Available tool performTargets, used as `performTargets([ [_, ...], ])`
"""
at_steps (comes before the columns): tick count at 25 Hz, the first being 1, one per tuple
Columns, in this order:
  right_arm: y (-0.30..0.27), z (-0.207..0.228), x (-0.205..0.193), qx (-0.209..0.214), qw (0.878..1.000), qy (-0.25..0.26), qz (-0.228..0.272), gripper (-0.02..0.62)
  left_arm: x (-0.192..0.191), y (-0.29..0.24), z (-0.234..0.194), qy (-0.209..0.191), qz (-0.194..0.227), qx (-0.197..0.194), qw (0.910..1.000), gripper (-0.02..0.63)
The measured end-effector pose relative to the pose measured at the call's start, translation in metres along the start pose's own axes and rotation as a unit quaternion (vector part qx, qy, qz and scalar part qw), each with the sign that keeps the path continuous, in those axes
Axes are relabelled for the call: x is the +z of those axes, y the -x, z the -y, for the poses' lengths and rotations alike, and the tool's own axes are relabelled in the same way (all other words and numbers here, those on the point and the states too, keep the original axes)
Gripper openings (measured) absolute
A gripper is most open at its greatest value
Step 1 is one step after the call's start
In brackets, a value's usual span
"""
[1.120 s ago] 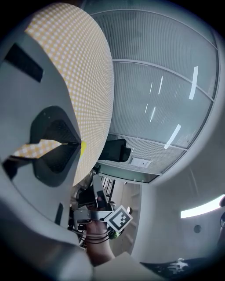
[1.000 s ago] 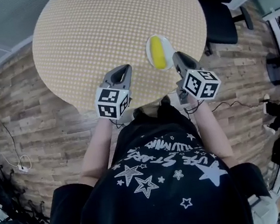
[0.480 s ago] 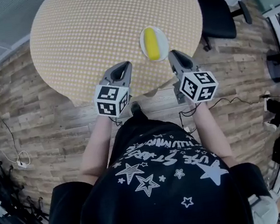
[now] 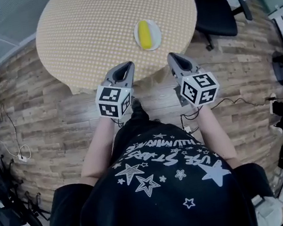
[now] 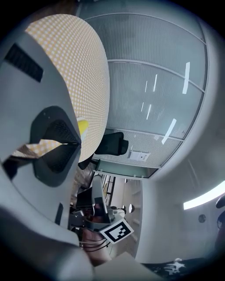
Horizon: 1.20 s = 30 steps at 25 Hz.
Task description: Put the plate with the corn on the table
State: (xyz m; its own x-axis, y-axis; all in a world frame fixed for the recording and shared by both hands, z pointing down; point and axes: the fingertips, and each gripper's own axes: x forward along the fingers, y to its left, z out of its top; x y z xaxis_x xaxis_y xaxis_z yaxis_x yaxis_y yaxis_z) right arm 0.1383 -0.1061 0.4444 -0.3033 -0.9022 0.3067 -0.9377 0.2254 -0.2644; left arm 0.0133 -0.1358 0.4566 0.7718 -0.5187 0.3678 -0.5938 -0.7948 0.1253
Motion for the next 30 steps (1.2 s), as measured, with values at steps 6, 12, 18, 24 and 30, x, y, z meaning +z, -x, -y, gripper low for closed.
performTargets([
  [6, 0.03, -0.016, -0.003, 0.018, 1.0, 0.008, 0.018, 0.026, -0.003, 0.028, 0.025, -0.007, 0.007, 0.015, 0.9998, 0.008],
  [12, 0.06, -0.037, -0.011, 0.031, 0.999, 0.015, 0.03, 0.028, -0.005, 0.057, 0.052, -0.008, 0.026, 0.03, 0.9992, 0.008],
  [18, 0.081, -0.055, -0.021, 0.057, 0.998, 0.024, 0.023, 0.028, -0.009, 0.083, 0.07, -0.003, 0.041, 0.049, 0.9979, 0.008],
  [24, 0.091, -0.073, -0.025, 0.067, 0.997, 0.045, 0.019, 0.026, -0.011, 0.109, 0.08, 0.006, 0.053, 0.06, 0.9968, 0.008],
  [30, 0.094, -0.089, -0.033, 0.056, 0.997, 0.057, 0.013, 0.026, -0.017, 0.124, 0.076, 0.0, 0.054, 0.052, 0.9972, 0.008],
])
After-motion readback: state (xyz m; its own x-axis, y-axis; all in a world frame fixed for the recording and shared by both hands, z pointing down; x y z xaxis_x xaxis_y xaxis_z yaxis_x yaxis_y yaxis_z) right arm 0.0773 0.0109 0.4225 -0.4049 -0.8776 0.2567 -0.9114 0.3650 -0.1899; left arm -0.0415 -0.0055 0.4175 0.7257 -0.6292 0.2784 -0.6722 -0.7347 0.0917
